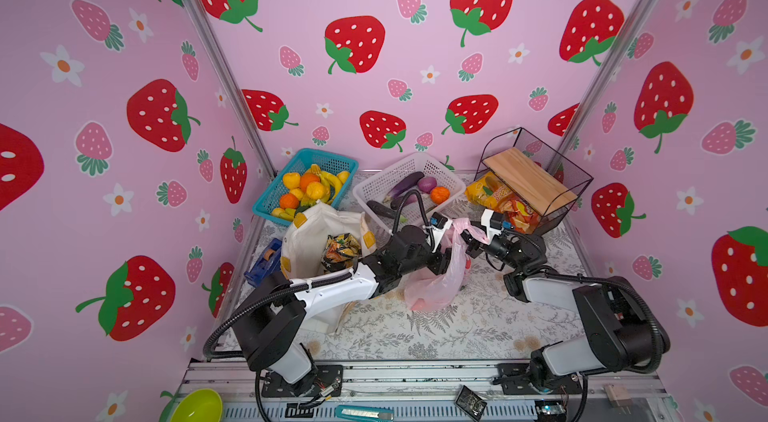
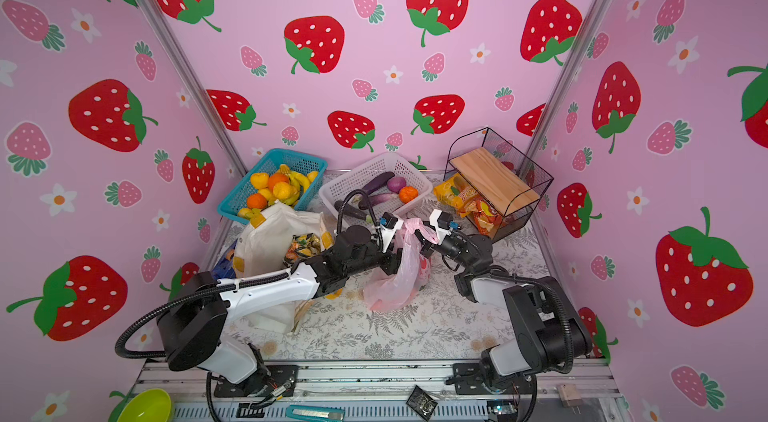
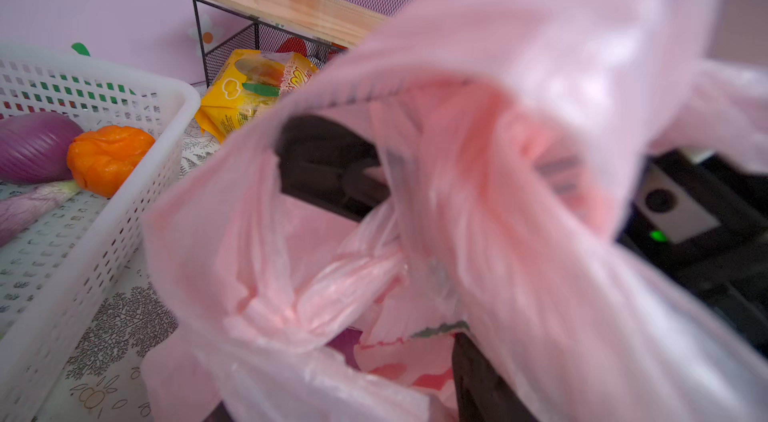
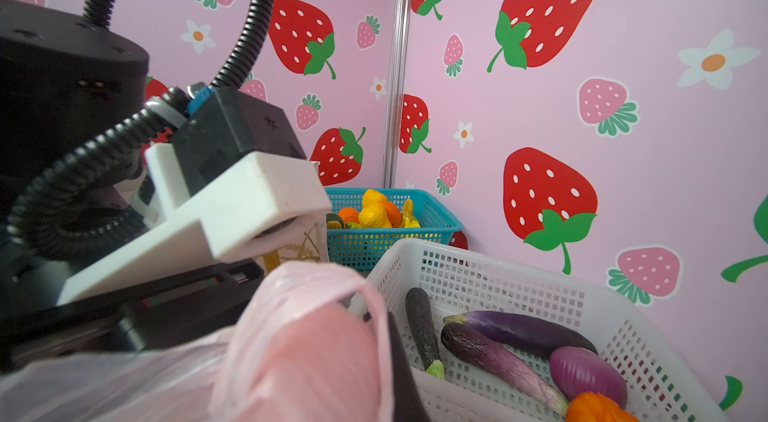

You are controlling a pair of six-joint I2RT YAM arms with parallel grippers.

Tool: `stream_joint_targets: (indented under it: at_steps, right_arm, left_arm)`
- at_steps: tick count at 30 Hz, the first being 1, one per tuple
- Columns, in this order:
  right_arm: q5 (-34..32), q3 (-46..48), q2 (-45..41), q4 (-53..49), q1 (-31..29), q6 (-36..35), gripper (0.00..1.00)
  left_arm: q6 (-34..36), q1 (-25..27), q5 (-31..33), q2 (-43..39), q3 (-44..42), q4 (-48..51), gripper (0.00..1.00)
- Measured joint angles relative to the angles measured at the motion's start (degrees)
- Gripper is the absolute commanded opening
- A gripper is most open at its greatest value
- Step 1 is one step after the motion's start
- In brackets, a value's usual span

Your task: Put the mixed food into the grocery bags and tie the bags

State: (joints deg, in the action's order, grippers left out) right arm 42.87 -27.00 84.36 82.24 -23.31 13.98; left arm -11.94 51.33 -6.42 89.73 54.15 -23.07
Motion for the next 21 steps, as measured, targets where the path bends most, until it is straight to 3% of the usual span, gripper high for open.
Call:
stream_joint_targets:
  at_steps: [11, 21]
  right_arm:
    - [1.3, 0.0, 0.0, 0.0, 0.0, 2.2, 0.0]
    - [1.8, -0.9, -0.1, -0.2, 0.0, 1.3, 0.0]
  left_arm:
    - [3.5, 0.4, 7.6, -5.4, -7.3, -2.6, 0.73]
    - [7.4, -2.1, 11.1, -13.9, -8.3, 0.3, 0.71]
